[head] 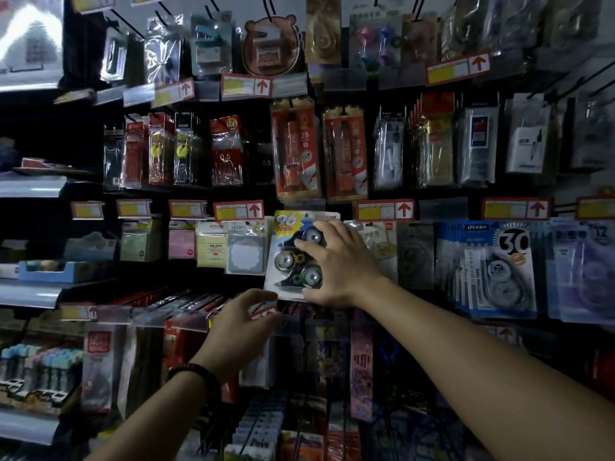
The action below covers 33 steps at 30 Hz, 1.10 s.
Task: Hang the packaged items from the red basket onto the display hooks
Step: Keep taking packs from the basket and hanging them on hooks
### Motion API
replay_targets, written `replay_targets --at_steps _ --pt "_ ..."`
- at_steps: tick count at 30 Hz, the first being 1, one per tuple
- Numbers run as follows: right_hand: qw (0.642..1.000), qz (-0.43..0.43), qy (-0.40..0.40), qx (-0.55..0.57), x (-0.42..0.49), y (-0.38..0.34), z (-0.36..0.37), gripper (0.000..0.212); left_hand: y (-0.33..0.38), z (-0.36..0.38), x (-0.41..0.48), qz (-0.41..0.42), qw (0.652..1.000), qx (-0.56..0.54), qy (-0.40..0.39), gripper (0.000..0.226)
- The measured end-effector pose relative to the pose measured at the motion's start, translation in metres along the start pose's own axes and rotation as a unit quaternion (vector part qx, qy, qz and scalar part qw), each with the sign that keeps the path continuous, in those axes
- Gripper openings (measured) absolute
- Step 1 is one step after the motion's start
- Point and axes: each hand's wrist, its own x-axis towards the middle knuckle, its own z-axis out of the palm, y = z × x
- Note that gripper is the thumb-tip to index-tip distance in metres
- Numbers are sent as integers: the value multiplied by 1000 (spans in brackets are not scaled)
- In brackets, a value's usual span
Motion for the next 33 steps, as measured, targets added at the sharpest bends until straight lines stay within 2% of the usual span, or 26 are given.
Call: replay_targets --at_steps 4,8,11,18,24,29,33 --pt "1000 -4 -13 -9 1 -2 -8 98 5 2 -2 4 999 24 24 28" --pt "999 -8 -41 -11 1 -2 -13 99 6 0 -4 20 996 79 43 53" --pt "999 -11 -43 -23 -4 -7 -13 100 13 3 -6 25 991 124 39 51" --pt "999 -28 -40 10 -30 3 -11 64 26 11 -4 86 967 234 55 53" --pt "1000 -23 -6 -7 -60 29 -11 59 49 24 11 168 931 325 17 71" --pt "998 22 -26 -44 -81 57 -7 69 53 33 36 240 871 427 -33 98" --pt "995 47 -66 -57 -89 73 5 86 55 43 46 234 863 446 -28 110"
